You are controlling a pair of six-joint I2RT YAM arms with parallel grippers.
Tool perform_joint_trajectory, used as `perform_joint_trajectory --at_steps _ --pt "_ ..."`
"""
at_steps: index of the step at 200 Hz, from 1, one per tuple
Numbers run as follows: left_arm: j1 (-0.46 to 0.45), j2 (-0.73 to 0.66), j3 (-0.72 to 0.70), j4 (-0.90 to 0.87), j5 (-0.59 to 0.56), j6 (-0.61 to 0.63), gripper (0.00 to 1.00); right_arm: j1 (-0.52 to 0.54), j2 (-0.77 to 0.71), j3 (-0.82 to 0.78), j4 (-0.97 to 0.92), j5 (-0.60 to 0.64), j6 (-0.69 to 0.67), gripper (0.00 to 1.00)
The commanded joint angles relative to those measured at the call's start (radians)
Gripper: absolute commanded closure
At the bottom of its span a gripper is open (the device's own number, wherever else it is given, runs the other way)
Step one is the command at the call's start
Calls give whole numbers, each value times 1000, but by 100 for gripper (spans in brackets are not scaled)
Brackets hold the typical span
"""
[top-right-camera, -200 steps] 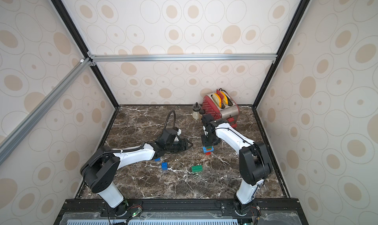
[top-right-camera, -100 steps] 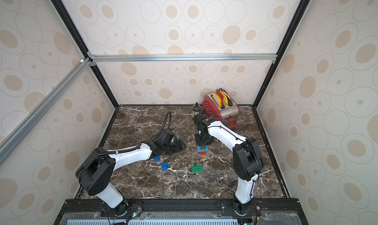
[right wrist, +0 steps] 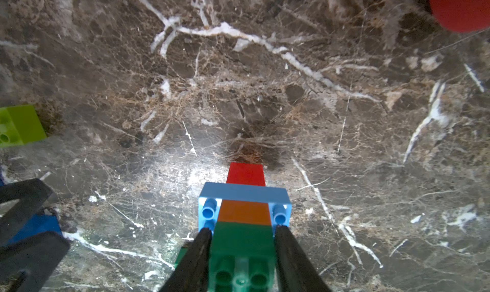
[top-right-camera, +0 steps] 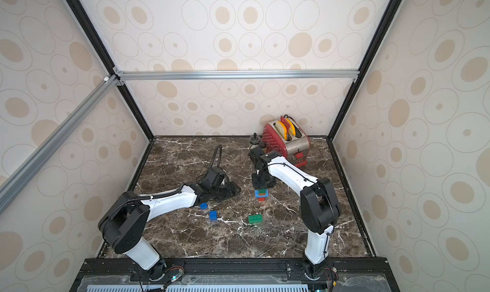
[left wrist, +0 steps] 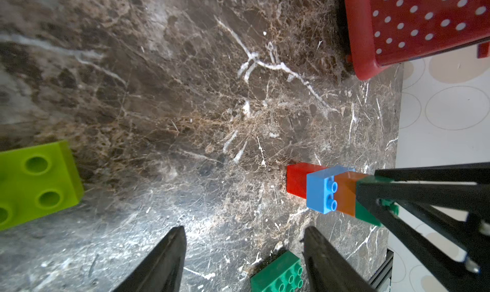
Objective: Assemble the letter f with lego
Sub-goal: Assemble the lego brick with the lego brick.
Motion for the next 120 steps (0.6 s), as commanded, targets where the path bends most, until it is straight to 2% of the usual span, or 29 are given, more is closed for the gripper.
perform_joint_trajectory --at_steps 1,56,79,93,99,120 --pt "8 15 8 -7 -2 5 28 9 0 21 -28 21 7 51" --pt "9 15 8 -5 -7 11 25 11 -22 34 -30 50 -5 36" --pt "9 0 6 -15 -26 19 18 16 -57 49 -41 97 -15 23" --pt "9 -16 3 -25 -50 29 14 19 -84 56 -47 134 -30 10" --pt "8 -23 4 -31 -58 33 13 19 -96 56 -49 151 -36 1" --pt "8 -39 1 -34 -77 40 10 19 -141 43 -46 186 -42 0"
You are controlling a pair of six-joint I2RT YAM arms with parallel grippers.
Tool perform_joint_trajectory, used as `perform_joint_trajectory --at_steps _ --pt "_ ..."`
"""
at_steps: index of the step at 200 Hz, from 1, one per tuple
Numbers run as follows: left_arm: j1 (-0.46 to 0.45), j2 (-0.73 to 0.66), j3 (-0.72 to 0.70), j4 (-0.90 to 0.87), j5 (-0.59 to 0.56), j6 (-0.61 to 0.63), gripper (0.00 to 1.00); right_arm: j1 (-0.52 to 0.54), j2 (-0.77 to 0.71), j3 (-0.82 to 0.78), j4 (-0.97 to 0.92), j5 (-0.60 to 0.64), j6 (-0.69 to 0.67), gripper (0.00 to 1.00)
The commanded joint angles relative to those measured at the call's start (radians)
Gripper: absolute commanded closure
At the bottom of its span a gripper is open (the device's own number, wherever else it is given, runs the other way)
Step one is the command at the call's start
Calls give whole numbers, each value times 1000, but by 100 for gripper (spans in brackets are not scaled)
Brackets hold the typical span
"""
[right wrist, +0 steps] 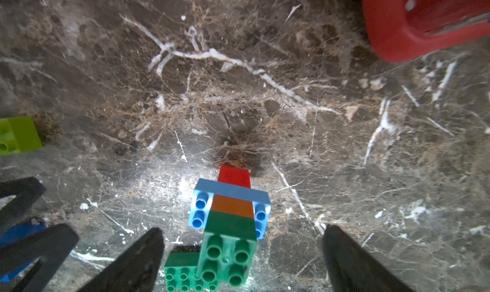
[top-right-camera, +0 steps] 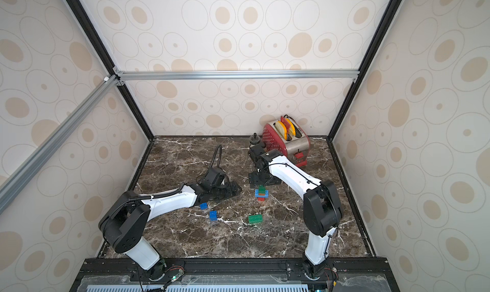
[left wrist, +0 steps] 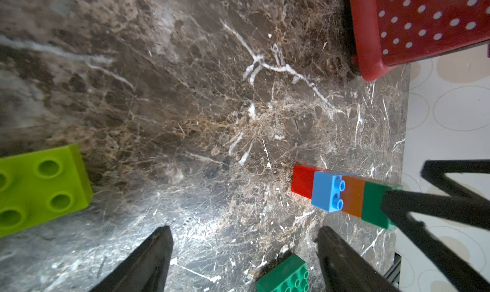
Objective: Assemble the letter f with lego
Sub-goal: Assemble the lego brick with the lego brick, then pick up the lego brick from the center of the board.
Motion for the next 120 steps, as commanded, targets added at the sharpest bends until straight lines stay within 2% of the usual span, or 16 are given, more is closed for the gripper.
perform_joint_trajectory --at_steps 1,35,63,99,120 --pt "7 -41 0 -27 -49 26 10 6 -82 18 -30 77 -13 0" --pt "7 -40 7 -43 -64 29 1 -2 -158 -5 -35 28 3 0" --pt "6 -75 22 -89 -113 48 1 -5 -237 -59 -22 -47 -15 0" --pt "6 -188 16 -196 -166 50 1 17 -408 -287 86 -64 -26 0" --pt "12 -269 20 -284 -221 68 1 52 -442 -356 55 -39 26 0"
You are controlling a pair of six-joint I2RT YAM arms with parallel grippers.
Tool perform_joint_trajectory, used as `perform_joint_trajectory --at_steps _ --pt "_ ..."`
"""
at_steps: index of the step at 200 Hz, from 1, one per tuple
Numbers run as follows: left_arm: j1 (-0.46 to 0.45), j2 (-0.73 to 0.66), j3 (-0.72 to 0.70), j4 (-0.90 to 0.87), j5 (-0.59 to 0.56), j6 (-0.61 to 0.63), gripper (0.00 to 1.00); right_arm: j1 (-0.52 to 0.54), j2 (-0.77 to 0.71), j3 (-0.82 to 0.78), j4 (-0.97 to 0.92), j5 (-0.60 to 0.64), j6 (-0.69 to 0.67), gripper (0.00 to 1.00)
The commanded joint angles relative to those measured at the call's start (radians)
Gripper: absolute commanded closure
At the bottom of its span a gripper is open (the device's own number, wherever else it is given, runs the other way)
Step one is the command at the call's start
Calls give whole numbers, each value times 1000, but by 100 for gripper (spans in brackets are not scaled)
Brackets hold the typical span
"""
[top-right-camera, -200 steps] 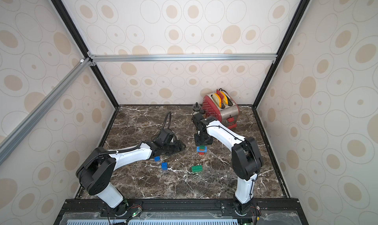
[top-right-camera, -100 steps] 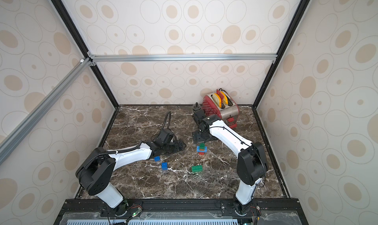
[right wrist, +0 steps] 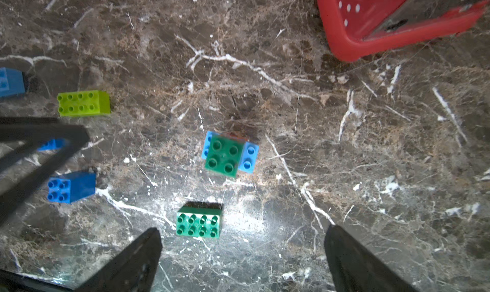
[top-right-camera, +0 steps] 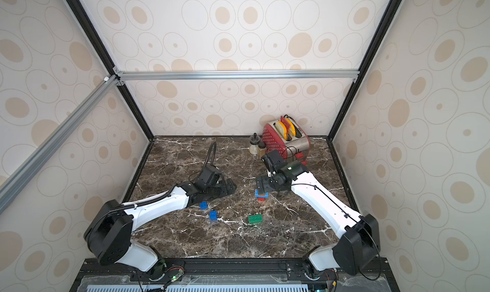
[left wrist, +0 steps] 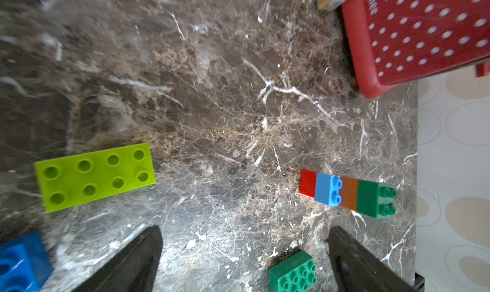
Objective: Assemble the letter f with lego
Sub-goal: Pick up the lego brick from the center of the board.
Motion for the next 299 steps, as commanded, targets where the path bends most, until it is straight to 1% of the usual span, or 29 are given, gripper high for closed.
perform_joint_trajectory --at_steps 1,16,27,58,84,100,120,162,235,263,299 --pt "11 -94 20 -127 -90 38 1 45 -33 -71 0 14 44 0" --pt "16 -117 41 -193 -101 42 1 117 -69 -133 37 71 100 0" --pt "20 -125 47 -220 -98 41 1 158 -63 -158 53 80 134 0" --pt "51 -156 26 -244 -80 28 1 254 9 -226 146 87 199 0" --pt "86 -193 2 -256 -63 32 2 299 67 -278 221 97 264 0" --pt "102 -210 -8 -261 -52 36 2 305 98 -308 265 93 288 1" --pt "106 -214 -10 -265 -46 42 2 306 138 -331 318 73 307 6" --pt "107 -198 -23 -249 -29 43 3 310 195 -337 363 47 307 14" --pt "108 -179 -33 -233 -12 42 4 332 221 -312 350 34 327 14" --pt "107 -195 -38 -235 2 42 4 334 235 -314 349 30 332 20" --pt "111 -248 -63 -233 45 46 4 335 241 -311 346 33 333 28"
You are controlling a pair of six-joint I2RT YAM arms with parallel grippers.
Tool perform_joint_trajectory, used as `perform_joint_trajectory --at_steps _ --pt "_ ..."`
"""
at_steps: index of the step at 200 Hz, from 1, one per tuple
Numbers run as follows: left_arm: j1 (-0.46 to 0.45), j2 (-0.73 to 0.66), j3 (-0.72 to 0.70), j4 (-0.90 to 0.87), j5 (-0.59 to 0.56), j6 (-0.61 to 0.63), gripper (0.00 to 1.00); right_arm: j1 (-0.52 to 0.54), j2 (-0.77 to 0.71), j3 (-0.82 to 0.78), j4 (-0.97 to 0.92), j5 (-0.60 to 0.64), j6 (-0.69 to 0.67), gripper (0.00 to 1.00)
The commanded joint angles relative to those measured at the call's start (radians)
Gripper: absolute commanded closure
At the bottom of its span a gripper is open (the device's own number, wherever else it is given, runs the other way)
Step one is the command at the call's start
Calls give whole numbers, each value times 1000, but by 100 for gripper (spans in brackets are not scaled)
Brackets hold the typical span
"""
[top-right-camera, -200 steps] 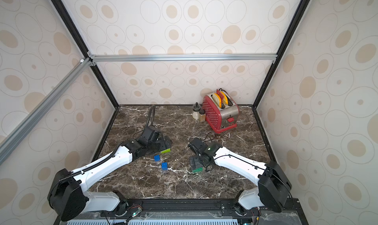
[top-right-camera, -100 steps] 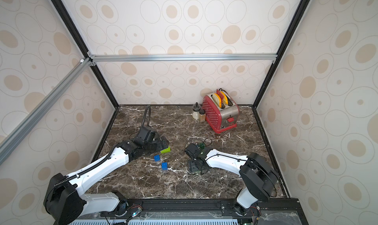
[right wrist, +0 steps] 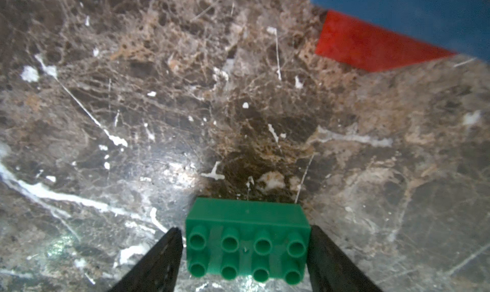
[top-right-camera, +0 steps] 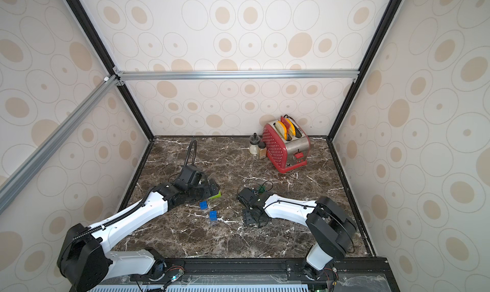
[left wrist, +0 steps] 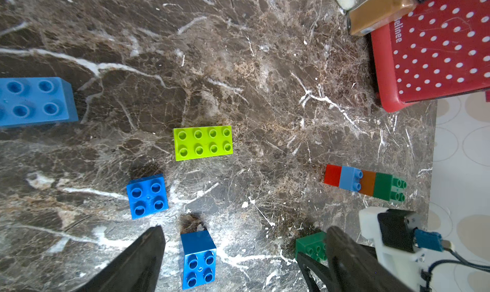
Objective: Assemble the letter f with lego
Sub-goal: Pick up the lego brick from the center of the board, then assemble the lego brick with the lego brick.
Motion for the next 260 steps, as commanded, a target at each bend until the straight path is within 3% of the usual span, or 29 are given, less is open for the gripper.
perform_joint_trajectory --at_steps 1,29,92,127,186,215,260 --pt "7 -48 -9 -8 31 23 4 10 15 19 -19 3 6 28" --pt "24 -88 -34 -4 103 24 4 9 19 26 -27 8 -1 31" --pt "103 -179 -129 85 432 10 5 10 2 53 -58 5 -30 39" --pt "125 -260 -158 91 533 6 5 13 -28 85 -97 -4 -60 41" --pt "137 -280 -181 132 540 -4 6 13 -92 180 -199 -10 -119 43" --pt "140 -278 -169 175 490 -11 9 13 -125 273 -278 -11 -160 43" --pt "140 -148 -156 324 480 -43 18 -26 -138 436 -420 29 -212 42"
